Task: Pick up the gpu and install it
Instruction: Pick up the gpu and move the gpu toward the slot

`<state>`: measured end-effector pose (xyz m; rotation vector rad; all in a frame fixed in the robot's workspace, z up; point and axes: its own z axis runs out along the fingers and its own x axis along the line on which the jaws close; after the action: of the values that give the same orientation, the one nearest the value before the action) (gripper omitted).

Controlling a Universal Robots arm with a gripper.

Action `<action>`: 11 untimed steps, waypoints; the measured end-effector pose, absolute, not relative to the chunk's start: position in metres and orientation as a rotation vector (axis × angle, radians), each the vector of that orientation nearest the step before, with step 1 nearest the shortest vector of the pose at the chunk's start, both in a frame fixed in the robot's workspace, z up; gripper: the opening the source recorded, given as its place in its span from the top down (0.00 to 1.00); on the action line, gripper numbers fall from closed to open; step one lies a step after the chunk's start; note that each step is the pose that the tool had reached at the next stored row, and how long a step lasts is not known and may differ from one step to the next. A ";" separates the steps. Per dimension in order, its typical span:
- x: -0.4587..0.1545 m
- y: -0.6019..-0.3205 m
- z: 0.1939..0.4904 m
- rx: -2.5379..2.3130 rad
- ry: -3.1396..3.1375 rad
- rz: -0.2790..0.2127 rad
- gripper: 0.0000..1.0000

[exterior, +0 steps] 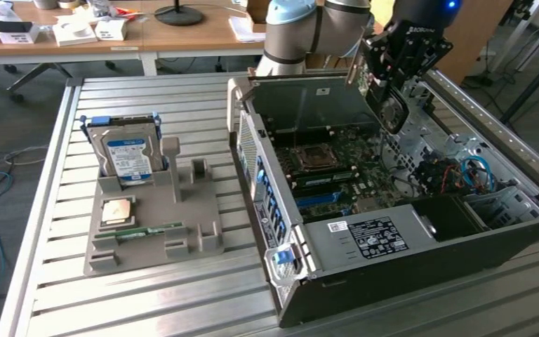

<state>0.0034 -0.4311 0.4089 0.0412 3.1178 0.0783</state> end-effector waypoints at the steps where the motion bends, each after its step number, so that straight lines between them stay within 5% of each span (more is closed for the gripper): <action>1: 0.003 -0.431 0.408 0.041 3.118 0.078 0.73; 11: 0.013 -0.431 0.405 0.041 3.118 0.078 0.73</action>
<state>0.0128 -0.4311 0.4054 0.0414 3.1178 0.0782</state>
